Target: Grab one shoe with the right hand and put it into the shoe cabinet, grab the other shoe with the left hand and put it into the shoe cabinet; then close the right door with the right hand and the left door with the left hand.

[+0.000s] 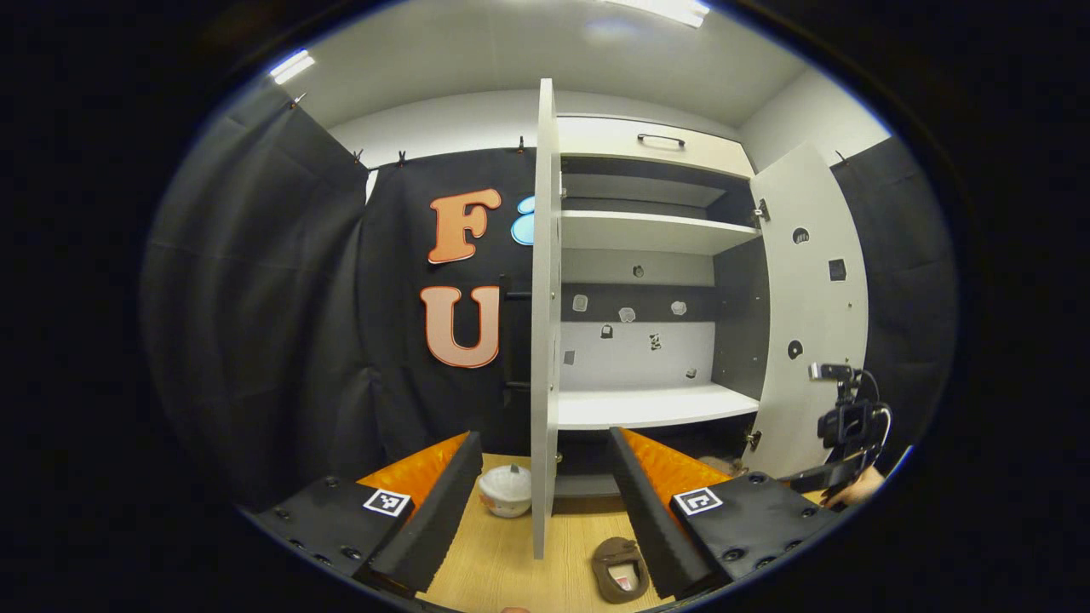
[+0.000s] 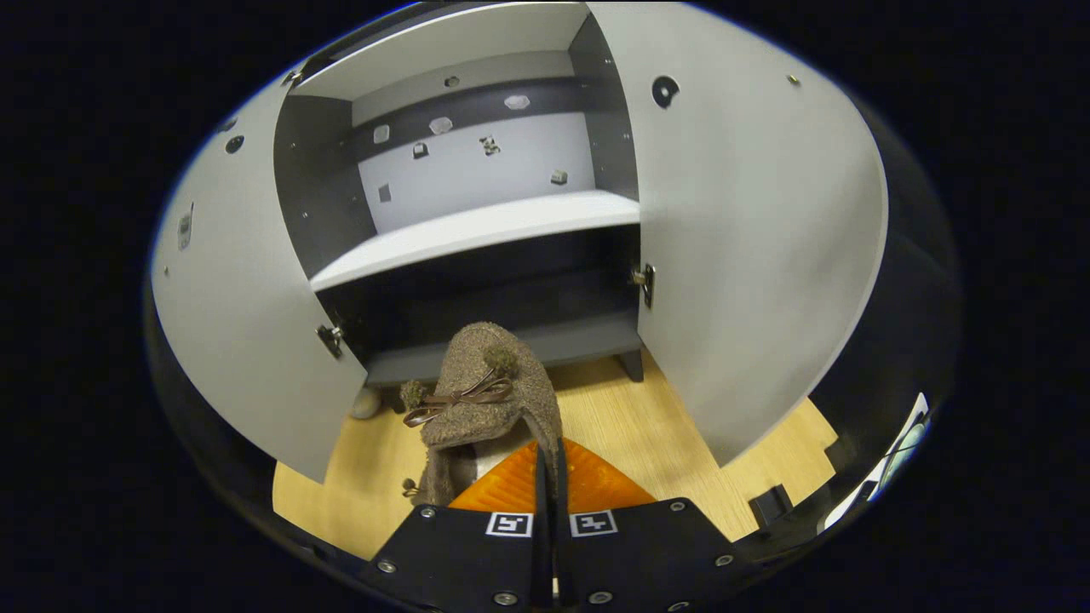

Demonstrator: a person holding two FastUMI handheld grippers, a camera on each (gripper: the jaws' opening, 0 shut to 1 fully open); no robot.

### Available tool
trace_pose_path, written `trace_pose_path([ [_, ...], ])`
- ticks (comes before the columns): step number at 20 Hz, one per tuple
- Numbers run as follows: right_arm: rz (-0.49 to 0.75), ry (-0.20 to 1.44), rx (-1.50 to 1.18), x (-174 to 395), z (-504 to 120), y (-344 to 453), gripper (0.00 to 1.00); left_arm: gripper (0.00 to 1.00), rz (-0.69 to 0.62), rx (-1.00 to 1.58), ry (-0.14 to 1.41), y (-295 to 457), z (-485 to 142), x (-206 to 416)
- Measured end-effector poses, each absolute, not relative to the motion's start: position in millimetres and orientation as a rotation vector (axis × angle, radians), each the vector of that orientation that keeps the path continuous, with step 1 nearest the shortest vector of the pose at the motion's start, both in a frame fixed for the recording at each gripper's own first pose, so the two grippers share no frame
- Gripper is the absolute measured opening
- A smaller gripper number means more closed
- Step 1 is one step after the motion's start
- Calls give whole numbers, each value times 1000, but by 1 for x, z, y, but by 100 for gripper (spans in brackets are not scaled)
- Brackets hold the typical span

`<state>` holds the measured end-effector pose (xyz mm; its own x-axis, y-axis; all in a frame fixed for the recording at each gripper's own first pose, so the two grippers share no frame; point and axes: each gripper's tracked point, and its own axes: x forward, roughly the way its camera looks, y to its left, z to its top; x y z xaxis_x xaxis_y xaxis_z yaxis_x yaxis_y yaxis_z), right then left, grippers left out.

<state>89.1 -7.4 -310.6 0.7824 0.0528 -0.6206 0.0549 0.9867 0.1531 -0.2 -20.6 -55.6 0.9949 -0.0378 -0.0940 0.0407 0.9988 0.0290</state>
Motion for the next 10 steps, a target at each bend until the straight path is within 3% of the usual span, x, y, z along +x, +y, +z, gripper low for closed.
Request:
trace_pose_path([
  [6, 2, 487, 163, 181, -187, 4, 1, 96, -63, -8, 126, -27, -72, 1],
  [10, 1, 437, 176, 264, -147, 13, 1, 96, -87, -19, 135, -36, -74, 0],
])
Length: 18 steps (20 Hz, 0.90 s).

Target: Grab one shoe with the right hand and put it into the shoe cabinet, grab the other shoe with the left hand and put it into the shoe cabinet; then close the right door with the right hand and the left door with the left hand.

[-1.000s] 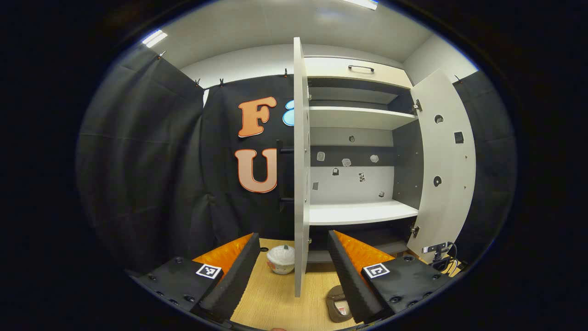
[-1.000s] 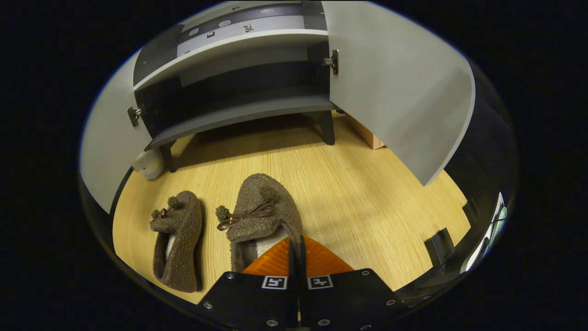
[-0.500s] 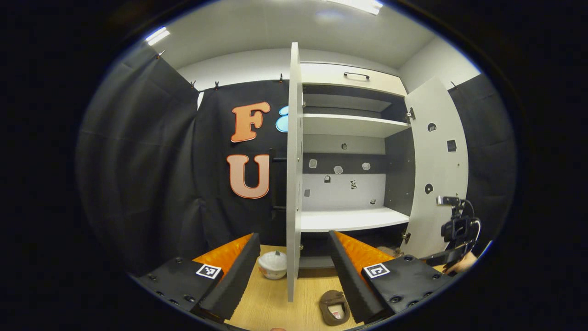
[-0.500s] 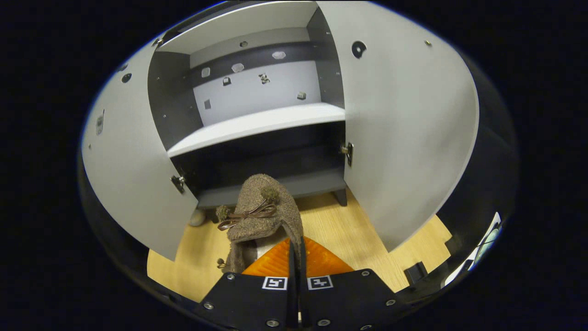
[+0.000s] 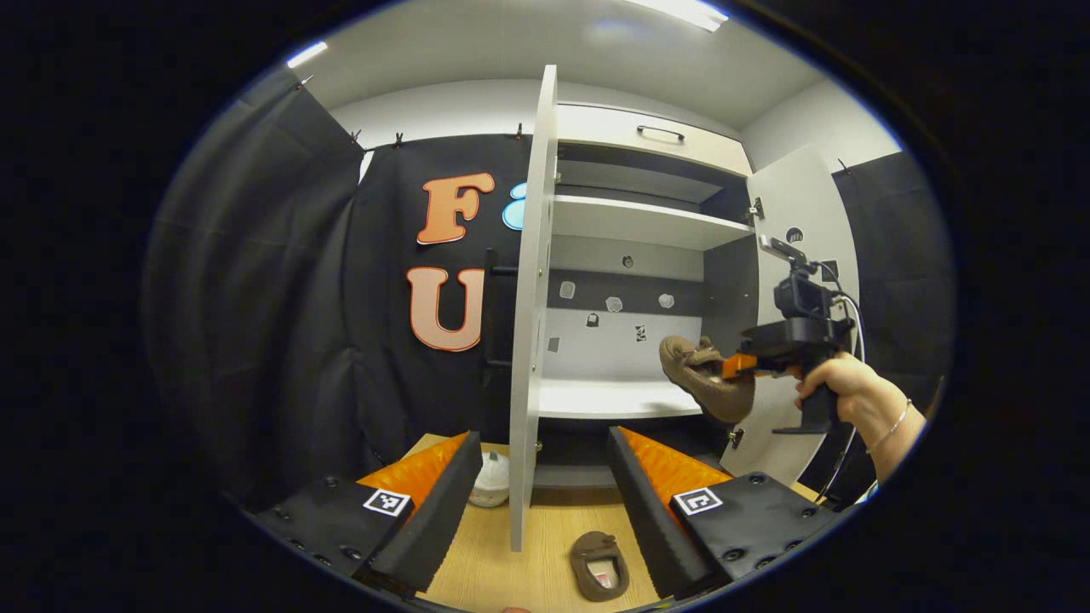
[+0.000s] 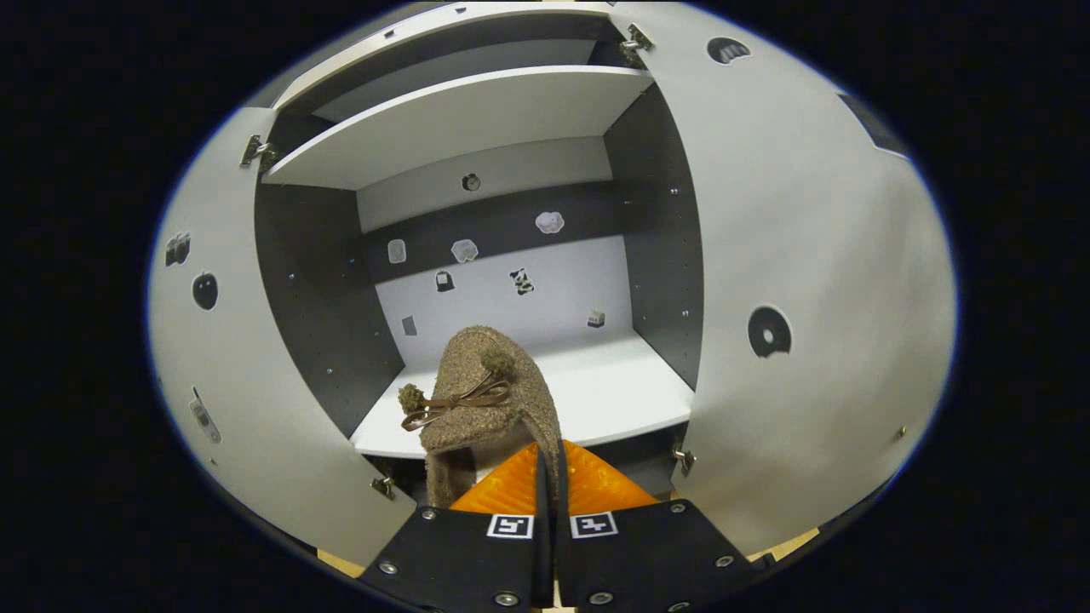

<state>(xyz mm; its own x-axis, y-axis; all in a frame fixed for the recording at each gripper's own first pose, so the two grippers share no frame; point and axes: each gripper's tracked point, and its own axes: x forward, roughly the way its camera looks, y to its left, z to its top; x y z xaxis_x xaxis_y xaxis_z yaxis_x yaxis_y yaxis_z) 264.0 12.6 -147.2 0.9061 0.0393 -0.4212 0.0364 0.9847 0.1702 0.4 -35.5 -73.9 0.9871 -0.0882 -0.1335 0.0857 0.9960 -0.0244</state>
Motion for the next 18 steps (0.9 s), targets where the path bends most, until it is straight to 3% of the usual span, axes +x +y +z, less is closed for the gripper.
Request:
trace_pose_path([
  [7, -59, 481, 204, 377, -168, 8, 1, 96, -65, -21, 143, -27, -74, 7],
  [13, -93, 527, 200, 417, -211, 7, 1, 96, -21, 1, 159, -15, -75, 11],
  [15, -85, 504, 184, 424, -211, 11, 4, 97, -3, 9, 158, -11, -74, 11],
  [18, -74, 450, 161, 423, -198, 15, 18, 97, 18, 13, 159, -7, -75, 10],
])
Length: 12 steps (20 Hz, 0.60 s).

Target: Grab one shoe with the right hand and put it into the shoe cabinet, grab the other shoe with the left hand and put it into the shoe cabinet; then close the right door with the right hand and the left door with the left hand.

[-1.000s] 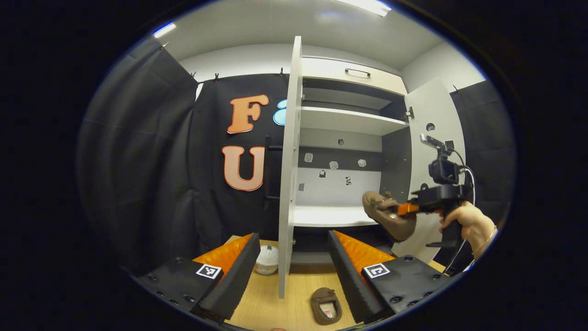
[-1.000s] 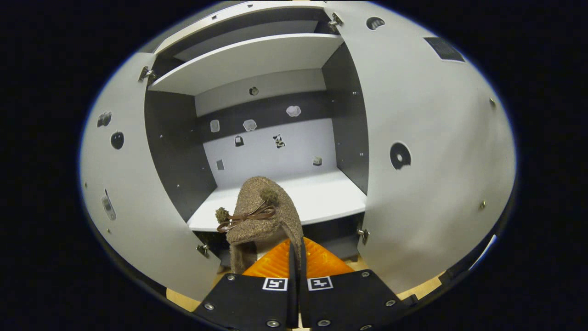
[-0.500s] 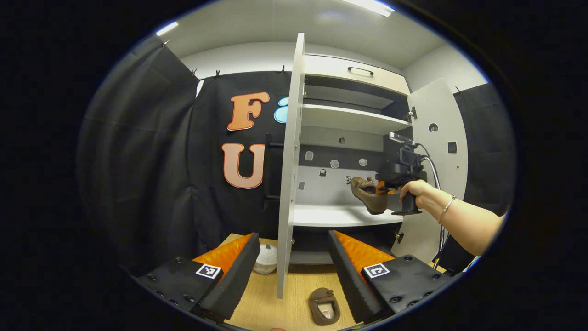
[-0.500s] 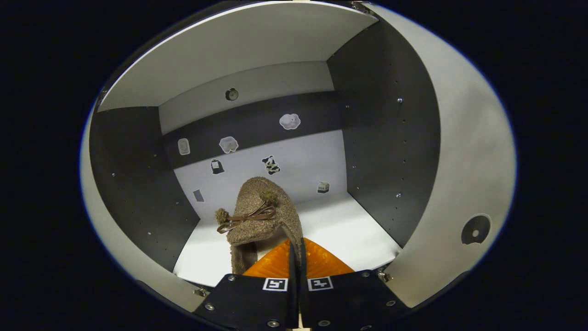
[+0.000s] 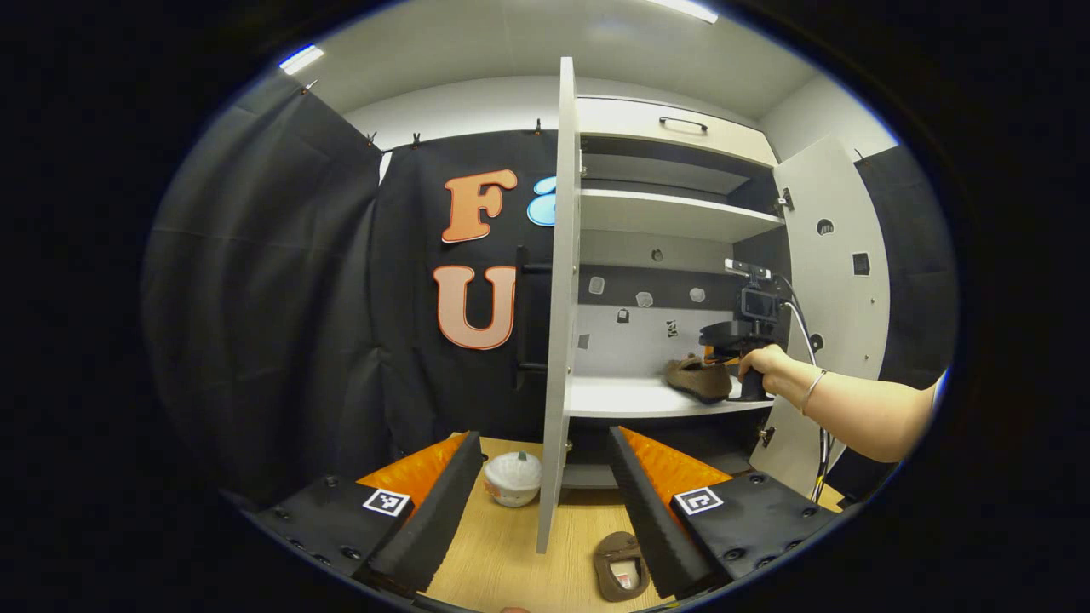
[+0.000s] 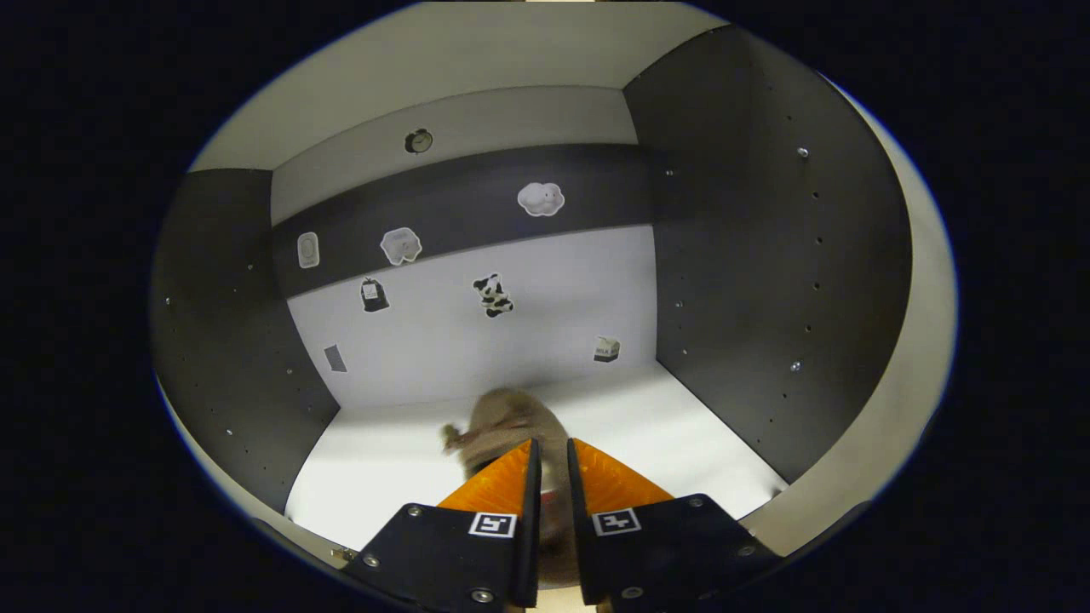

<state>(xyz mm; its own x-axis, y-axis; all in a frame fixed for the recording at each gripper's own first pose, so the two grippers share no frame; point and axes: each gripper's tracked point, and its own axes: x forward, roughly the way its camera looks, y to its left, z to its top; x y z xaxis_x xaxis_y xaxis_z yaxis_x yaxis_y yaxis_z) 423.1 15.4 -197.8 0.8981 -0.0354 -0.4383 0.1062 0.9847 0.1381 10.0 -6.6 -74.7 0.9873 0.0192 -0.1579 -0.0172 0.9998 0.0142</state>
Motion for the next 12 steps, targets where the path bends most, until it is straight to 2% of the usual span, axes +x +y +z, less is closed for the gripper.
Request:
trace_pose_path([
  [1, -66, 441, 156, 417, -191, 16, 19, 97, 19, 9, 159, -8, -76, 10],
  [2, -58, 426, 143, 412, -185, 15, 27, 94, 18, 5, 159, -9, -76, 9],
  [5, -37, 356, 90, 385, -163, 11, 41, 96, 2, 2, 164, -16, -81, 9],
  [6, -36, 334, 79, 372, -157, 9, 53, 97, -5, 2, 165, -19, -82, 11],
  [7, -34, 315, 72, 361, -151, 6, 60, 96, -10, 2, 168, -22, -86, 10],
  [8, -33, 298, 68, 346, -146, 4, 74, 96, -16, -2, 173, -24, -89, 11],
  [10, -26, 273, 70, 318, -138, -1, 86, 96, -31, -14, 184, -31, -98, 11],
  [12, -17, 258, 77, 289, -133, -4, 91, 96, -37, -22, 207, -37, -112, 10],
])
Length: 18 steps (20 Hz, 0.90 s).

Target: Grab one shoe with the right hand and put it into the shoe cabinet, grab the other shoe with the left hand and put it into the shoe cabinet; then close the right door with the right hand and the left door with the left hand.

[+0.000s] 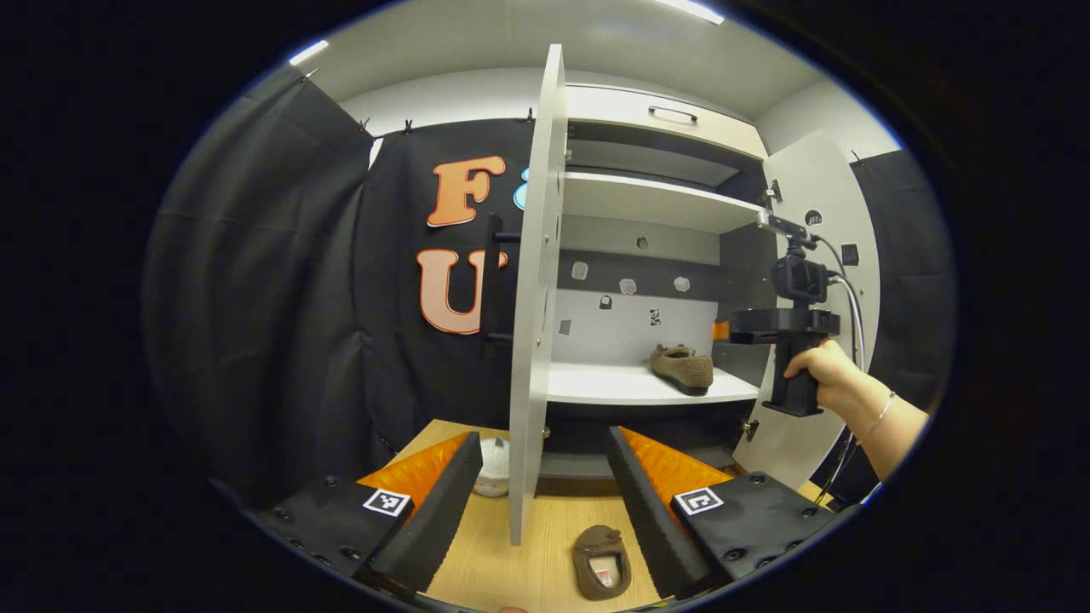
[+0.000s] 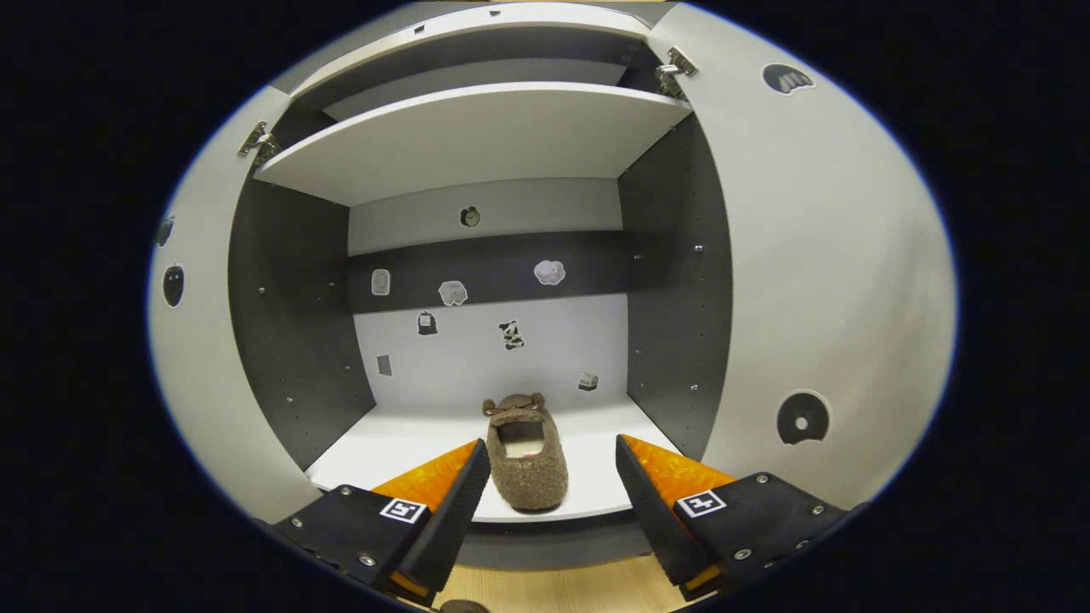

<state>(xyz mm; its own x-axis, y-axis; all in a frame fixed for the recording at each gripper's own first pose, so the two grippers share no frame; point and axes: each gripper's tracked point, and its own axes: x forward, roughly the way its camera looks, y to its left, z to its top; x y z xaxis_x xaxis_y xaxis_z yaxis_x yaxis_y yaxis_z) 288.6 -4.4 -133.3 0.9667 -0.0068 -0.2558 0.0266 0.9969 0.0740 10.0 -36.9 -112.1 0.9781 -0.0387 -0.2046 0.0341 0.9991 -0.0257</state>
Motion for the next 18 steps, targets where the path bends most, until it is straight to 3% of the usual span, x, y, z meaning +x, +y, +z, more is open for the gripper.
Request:
trace_pose_path([
  [7, 6, 174, 19, 187, -128, -15, 92, 97, -65, -56, 383, -61, -208, -3],
  [18, -14, 200, -39, 98, -169, -58, 93, 98, -91, -24, 723, -84, -391, -5],
])
